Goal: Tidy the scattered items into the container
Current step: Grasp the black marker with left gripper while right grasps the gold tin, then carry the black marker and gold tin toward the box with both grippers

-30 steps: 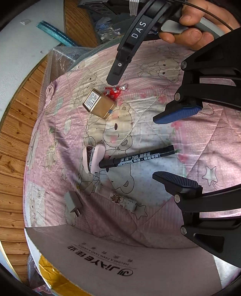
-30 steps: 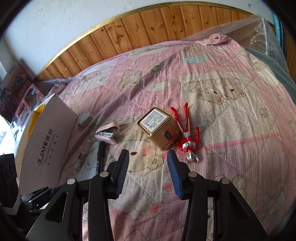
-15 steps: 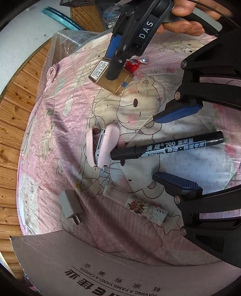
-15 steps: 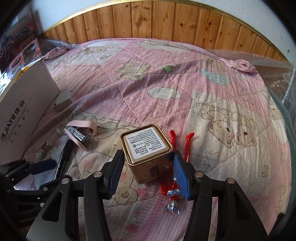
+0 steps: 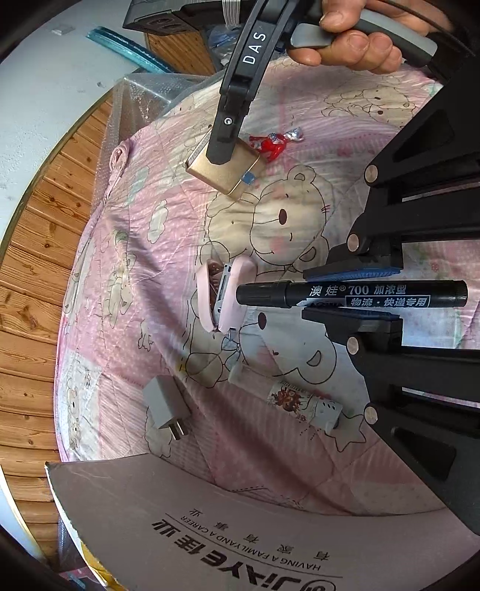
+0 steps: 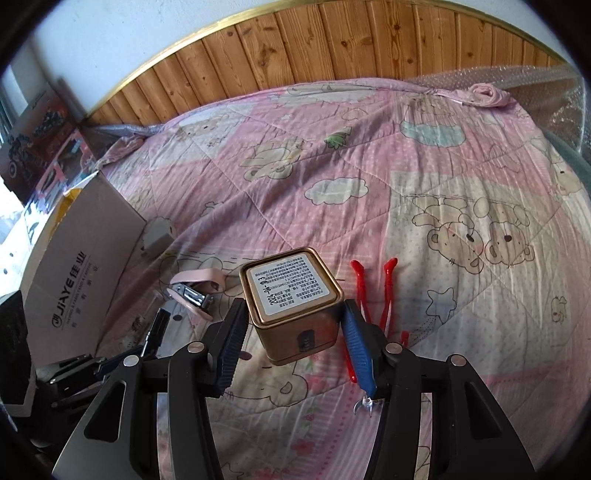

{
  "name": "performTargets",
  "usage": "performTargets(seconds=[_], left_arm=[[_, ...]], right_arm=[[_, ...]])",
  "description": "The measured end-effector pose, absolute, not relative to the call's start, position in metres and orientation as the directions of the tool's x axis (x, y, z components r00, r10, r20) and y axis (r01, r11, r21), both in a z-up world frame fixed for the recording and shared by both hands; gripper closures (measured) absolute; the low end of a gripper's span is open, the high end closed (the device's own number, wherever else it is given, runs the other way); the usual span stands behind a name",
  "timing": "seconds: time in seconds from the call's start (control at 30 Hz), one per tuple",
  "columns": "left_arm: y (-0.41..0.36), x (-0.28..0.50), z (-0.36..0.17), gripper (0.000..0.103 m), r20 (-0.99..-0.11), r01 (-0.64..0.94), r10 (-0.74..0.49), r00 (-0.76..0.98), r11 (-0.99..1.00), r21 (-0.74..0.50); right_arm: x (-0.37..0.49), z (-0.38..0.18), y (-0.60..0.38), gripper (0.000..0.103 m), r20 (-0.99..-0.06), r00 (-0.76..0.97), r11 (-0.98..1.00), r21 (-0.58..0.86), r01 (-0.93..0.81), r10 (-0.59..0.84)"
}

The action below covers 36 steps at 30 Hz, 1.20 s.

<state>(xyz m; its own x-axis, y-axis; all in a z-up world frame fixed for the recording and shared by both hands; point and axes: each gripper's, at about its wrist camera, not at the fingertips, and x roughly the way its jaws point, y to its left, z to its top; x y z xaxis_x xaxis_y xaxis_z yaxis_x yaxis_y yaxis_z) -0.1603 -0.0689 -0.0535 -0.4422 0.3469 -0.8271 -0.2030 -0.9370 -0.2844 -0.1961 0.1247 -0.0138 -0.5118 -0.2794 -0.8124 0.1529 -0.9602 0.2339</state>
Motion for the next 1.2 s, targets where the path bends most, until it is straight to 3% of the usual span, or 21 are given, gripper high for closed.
performTargets(seconds=[0.4,1.2], left_arm=[[-0.079,-0.133,-0.017,0.089,-0.810,-0.219,0.346,-0.474,-0.937,-0.272],[-0.112,-0.073,0.031,0.089,-0.773,-0.259,0.363,-0.520,-0.930,-0.262]], right_arm=[[-0.159,0.000,0.125,0.049,-0.774,-0.531,-0.936,0.328,0.129,-0.345],[-0.079,0.005,0.073,0.049,-0.770,-0.548,-0.942,0.312,0.123,-0.326]])
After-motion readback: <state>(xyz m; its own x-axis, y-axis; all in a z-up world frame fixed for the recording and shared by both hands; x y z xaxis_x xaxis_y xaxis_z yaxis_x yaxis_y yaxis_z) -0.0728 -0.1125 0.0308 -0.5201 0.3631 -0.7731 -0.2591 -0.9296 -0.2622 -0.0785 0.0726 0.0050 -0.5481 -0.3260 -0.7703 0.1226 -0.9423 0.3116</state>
